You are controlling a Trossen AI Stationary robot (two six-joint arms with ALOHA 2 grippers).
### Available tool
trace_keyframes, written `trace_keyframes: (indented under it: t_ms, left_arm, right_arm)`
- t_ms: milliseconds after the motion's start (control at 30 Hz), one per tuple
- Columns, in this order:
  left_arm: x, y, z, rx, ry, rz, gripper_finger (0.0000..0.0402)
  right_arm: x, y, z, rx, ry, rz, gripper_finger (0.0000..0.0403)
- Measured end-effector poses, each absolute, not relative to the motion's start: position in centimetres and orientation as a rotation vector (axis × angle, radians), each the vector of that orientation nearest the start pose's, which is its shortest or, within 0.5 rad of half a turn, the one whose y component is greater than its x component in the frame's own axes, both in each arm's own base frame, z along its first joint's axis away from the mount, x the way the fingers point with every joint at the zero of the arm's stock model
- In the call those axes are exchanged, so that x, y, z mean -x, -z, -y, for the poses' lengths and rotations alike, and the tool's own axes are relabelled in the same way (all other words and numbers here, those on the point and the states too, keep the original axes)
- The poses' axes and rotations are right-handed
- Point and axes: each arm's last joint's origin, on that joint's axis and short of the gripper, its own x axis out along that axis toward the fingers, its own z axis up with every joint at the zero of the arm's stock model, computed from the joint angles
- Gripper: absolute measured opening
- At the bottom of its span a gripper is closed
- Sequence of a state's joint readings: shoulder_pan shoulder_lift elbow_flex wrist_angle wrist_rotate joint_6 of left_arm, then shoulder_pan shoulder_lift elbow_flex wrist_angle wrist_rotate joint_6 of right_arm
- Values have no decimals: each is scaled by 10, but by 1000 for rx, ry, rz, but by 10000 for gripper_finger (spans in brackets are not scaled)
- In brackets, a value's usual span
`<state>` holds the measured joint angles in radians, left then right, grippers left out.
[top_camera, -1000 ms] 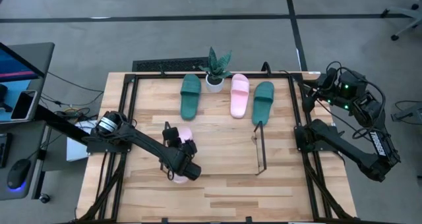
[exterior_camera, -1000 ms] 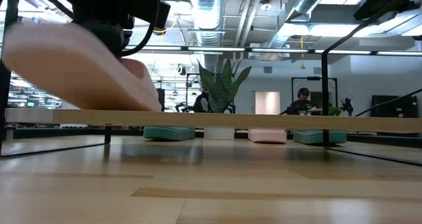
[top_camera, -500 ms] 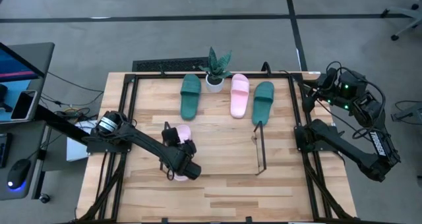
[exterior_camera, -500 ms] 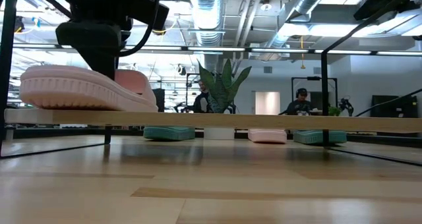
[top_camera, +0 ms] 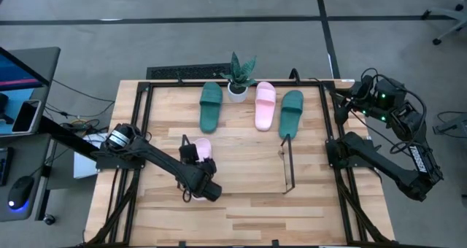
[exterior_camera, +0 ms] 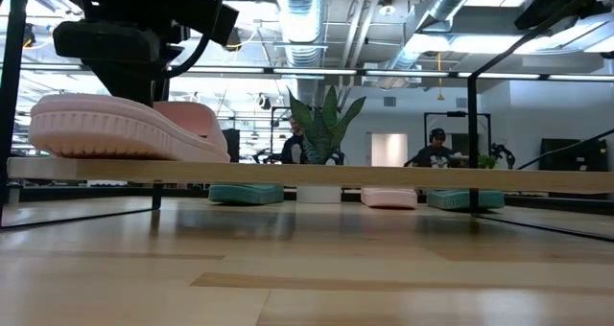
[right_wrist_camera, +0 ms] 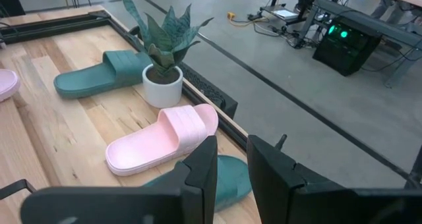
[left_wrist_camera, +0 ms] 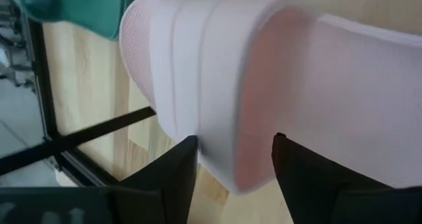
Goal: Pick and place slides into the shelf
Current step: Put the left pink slide on the shelf, then put the pink slide on the shelf
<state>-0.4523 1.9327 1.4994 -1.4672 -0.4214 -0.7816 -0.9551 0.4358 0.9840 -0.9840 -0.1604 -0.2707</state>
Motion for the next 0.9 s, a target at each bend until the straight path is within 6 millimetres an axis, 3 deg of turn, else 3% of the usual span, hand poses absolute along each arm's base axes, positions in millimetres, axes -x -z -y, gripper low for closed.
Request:
trace_keyframes:
  t_ms: [633, 900]
  left_arm:
    - [-301, -260, 136, -336, -534, -1471, 188]
    - [-281, -310, 113, -341, -631, -1218, 188]
  right_arm:
    - [-30, -353, 35, 15, 720, -484, 75]
    - [-30, -353, 35, 25, 717, -488, 75]
